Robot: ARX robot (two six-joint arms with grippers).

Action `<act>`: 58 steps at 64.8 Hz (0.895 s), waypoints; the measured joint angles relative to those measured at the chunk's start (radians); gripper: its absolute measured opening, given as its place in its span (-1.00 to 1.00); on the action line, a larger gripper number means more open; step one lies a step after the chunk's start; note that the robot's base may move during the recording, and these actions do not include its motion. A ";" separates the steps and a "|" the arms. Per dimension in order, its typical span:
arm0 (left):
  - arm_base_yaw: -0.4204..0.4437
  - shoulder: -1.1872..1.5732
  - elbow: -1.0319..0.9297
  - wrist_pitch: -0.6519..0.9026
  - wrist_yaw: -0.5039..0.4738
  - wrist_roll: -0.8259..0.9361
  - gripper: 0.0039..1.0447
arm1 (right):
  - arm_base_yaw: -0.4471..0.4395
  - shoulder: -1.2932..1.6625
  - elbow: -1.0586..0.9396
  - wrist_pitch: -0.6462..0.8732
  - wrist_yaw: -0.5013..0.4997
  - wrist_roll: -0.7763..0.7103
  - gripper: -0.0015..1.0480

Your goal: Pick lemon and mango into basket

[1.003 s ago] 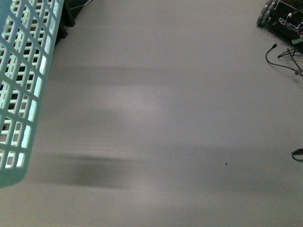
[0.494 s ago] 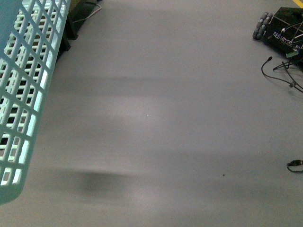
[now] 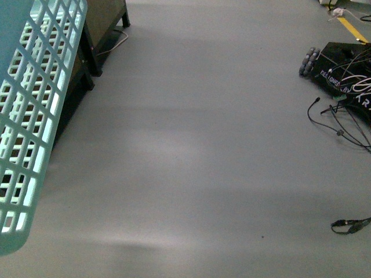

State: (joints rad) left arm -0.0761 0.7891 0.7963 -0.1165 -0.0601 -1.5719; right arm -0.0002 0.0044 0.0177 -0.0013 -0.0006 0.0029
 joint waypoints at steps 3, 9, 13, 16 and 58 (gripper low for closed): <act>0.000 0.000 0.000 0.000 0.000 -0.001 -0.91 | 0.000 0.000 0.000 0.000 0.000 0.000 0.83; 0.000 0.000 0.000 0.000 0.000 -0.001 -0.91 | 0.000 0.000 0.000 0.000 0.000 0.000 0.83; 0.000 0.000 0.000 0.000 0.000 -0.001 -0.91 | 0.000 0.000 0.000 0.000 0.000 0.000 0.83; 0.000 0.000 0.000 0.000 0.000 -0.001 -0.91 | 0.000 0.000 0.000 0.000 0.000 0.000 0.83; 0.000 0.000 0.000 0.000 0.000 -0.001 -0.91 | 0.000 0.000 0.000 0.000 0.000 0.000 0.83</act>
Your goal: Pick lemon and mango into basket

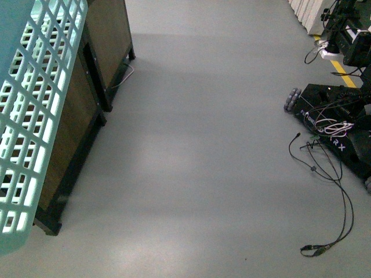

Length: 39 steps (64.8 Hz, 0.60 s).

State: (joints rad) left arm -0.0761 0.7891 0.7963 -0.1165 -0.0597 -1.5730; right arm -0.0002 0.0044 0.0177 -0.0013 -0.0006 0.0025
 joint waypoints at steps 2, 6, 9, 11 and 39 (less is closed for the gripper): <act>0.000 0.000 0.000 0.000 -0.001 0.000 -0.91 | 0.000 0.000 0.000 0.000 0.000 0.000 0.83; 0.000 0.000 0.000 0.000 -0.001 0.001 -0.91 | 0.000 0.000 0.000 0.000 0.001 0.001 0.83; 0.000 0.000 0.000 0.000 -0.001 0.000 -0.91 | 0.000 0.000 0.000 0.000 0.000 0.000 0.83; 0.000 0.000 0.000 0.000 0.000 0.000 -0.91 | 0.000 0.000 0.000 0.000 0.000 0.000 0.83; 0.000 0.000 0.000 0.000 0.000 0.001 -0.91 | 0.000 0.000 0.000 0.000 0.000 0.000 0.83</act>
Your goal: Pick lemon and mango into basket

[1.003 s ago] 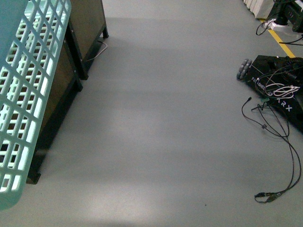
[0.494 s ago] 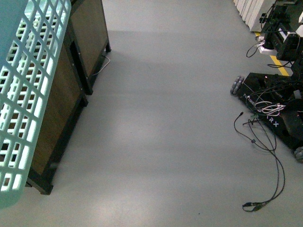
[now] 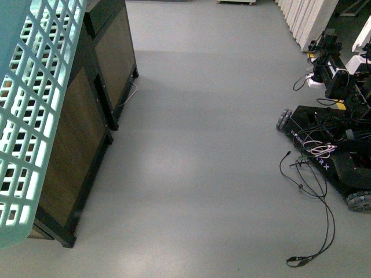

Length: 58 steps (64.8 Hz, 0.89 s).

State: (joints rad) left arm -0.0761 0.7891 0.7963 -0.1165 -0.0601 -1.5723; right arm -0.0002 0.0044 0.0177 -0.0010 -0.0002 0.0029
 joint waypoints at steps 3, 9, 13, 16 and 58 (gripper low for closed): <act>0.000 0.000 0.000 0.000 0.000 0.000 -0.91 | 0.000 0.000 0.000 0.000 0.000 0.000 0.83; 0.000 0.000 0.000 0.000 0.000 -0.001 -0.91 | 0.000 0.000 0.000 0.000 0.000 0.000 0.83; 0.000 0.000 0.000 0.000 0.000 0.000 -0.91 | 0.000 0.000 0.000 0.000 0.001 0.000 0.83; 0.000 0.000 0.000 0.000 0.000 0.000 -0.91 | 0.000 0.000 0.000 0.000 0.000 0.000 0.83; -0.005 0.000 0.002 -0.001 -0.001 -0.007 -0.91 | 0.000 0.000 0.000 0.000 0.003 0.000 0.83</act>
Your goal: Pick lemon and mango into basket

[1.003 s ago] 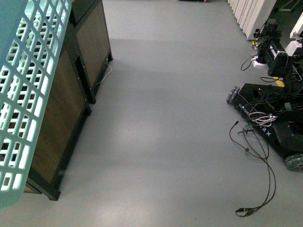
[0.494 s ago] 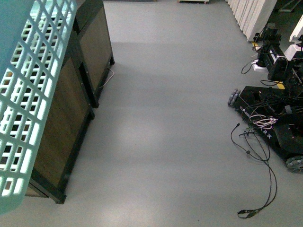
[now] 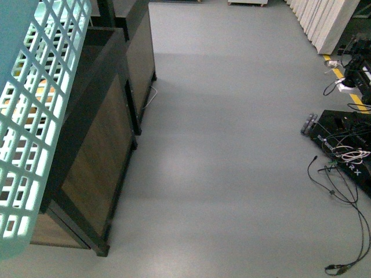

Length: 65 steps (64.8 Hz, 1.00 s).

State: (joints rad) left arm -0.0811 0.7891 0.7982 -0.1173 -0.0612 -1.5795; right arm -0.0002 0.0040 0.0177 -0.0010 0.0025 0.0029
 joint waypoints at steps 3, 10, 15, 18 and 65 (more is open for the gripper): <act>0.000 0.000 0.000 0.000 0.001 0.000 -0.91 | 0.000 0.000 0.000 0.000 0.000 0.000 0.83; 0.000 0.000 0.000 0.000 0.005 -0.002 -0.91 | 0.000 0.000 0.000 0.000 -0.003 0.000 0.83; 0.000 0.000 0.000 0.000 0.000 0.000 -0.91 | 0.000 0.000 0.000 0.000 -0.002 0.000 0.83; 0.000 0.000 0.000 0.000 -0.001 0.003 -0.91 | 0.000 0.000 0.000 0.000 0.000 0.000 0.83; 0.000 0.000 0.002 0.000 0.001 0.003 -0.91 | 0.000 -0.001 0.000 0.000 -0.002 0.000 0.83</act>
State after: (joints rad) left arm -0.0807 0.7891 0.7998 -0.1173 -0.0605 -1.5768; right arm -0.0002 0.0032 0.0177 -0.0013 0.0006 0.0029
